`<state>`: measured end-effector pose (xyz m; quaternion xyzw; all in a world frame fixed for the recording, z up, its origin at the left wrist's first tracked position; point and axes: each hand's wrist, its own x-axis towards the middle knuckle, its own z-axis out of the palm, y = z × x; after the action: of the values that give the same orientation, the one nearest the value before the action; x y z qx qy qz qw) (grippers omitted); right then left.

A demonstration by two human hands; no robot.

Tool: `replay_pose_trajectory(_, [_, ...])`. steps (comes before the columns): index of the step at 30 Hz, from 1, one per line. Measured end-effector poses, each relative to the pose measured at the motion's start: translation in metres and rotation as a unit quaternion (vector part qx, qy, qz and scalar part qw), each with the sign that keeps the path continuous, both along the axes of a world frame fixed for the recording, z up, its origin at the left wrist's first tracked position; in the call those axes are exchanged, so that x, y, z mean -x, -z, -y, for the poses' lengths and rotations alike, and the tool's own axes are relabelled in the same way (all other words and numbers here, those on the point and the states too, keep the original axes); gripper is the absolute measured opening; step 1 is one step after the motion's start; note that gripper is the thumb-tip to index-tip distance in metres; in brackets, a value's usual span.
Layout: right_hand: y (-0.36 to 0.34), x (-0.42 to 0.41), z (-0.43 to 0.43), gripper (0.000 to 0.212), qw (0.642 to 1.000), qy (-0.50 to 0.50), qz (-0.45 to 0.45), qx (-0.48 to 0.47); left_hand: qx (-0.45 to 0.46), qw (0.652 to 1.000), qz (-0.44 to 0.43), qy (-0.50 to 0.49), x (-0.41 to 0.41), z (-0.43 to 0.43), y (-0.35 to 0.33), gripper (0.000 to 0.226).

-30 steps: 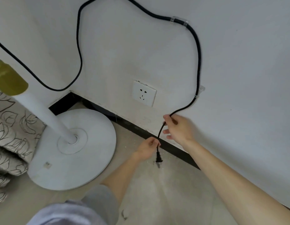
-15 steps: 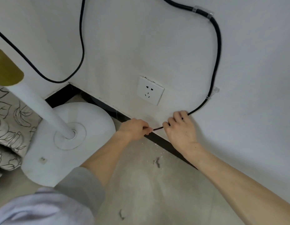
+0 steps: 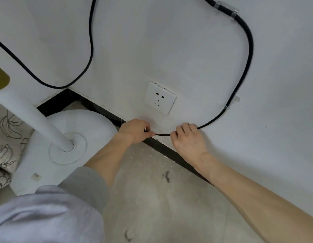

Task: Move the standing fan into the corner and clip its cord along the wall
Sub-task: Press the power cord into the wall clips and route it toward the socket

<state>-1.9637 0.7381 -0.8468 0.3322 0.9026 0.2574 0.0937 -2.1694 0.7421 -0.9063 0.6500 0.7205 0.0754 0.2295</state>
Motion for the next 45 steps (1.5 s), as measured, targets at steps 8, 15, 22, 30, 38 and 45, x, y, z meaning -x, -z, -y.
replay_pose_trajectory(8, [0.004, 0.007, 0.000, 0.052, 1.000, 0.004, 0.001, -0.010, -0.048, 0.997, -0.064, 0.023, 0.004, -0.014, 0.005, 0.034])
replay_pose_trajectory(15, [0.007, 0.006, -0.004, 0.040, 1.000, -0.006, -0.019, -0.016, -0.059, 0.998, -0.009, -0.002, 0.007, -0.002, 0.027, 0.035])
replay_pose_trajectory(22, [0.015, 0.004, -0.010, 0.053, 0.998, -0.017, -0.044, -0.030, -0.035, 0.999, 0.004, 0.010, 0.017, -0.014, 0.021, 0.031])
replay_pose_trajectory(30, [0.019, 0.006, -0.010, 0.047, 0.997, -0.023, -0.049, -0.047, -0.048, 0.998, -0.045, -0.003, 0.015, -0.013, 0.013, 0.039])
replay_pose_trajectory(38, [0.008, 0.014, -0.009, 0.044, 0.999, -0.035, -0.026, -0.021, 0.009, 0.998, -0.049, -0.039, 0.004, -0.014, 0.003, 0.043])
replay_pose_trajectory(45, [0.007, 0.009, -0.005, 0.039, 0.999, -0.036, 0.030, -0.018, 0.002, 0.989, -0.002, -0.145, -0.014, -0.006, 0.011, 0.041])
